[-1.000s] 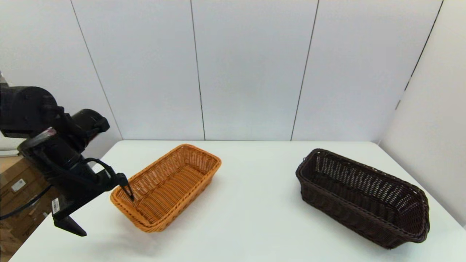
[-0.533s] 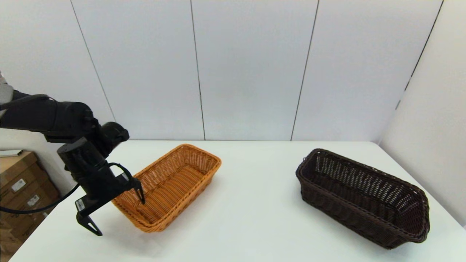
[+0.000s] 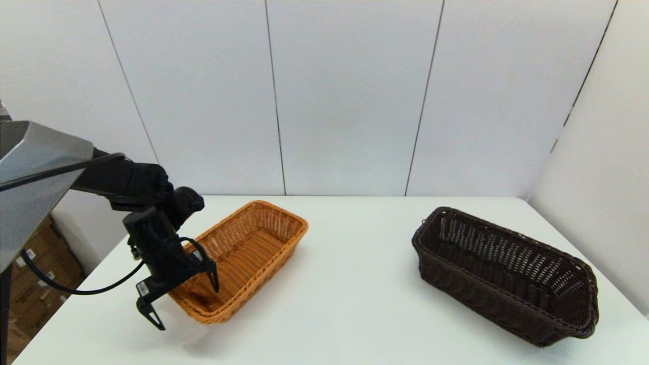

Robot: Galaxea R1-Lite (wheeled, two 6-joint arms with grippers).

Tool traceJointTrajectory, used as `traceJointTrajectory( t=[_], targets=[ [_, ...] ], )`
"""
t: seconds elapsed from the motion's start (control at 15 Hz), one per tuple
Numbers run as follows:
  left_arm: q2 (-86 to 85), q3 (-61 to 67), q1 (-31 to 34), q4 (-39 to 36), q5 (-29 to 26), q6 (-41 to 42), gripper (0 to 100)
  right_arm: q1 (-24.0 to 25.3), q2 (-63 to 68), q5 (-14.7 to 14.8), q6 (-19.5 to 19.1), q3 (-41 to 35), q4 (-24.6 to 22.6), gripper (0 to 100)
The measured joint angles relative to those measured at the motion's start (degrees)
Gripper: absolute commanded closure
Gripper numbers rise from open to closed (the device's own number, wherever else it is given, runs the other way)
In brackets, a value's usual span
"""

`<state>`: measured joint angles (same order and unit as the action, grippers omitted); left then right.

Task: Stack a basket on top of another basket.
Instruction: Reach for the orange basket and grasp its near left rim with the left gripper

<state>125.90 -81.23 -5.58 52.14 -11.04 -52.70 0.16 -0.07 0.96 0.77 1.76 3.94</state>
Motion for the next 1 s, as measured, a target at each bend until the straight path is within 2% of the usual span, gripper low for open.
traceJointTrajectory(
  t=[0.27,0.33,1.0],
  targets=[
    [3.0,-1.7,-1.0,-0.3,0.3,0.1,0,0.0,0.0,0.0,0.0,0.0,0.0,0],
    [3.2,-1.8,-1.0,-0.4,0.4,0.1,100,0.0,0.0,0.0,0.0,0.0,0.0,0],
    [3.6,-2.3,-1.1,-0.6,-0.1,-0.2,100,0.0,0.0,0.0,0.0,0.0,0.0,0]
  ],
)
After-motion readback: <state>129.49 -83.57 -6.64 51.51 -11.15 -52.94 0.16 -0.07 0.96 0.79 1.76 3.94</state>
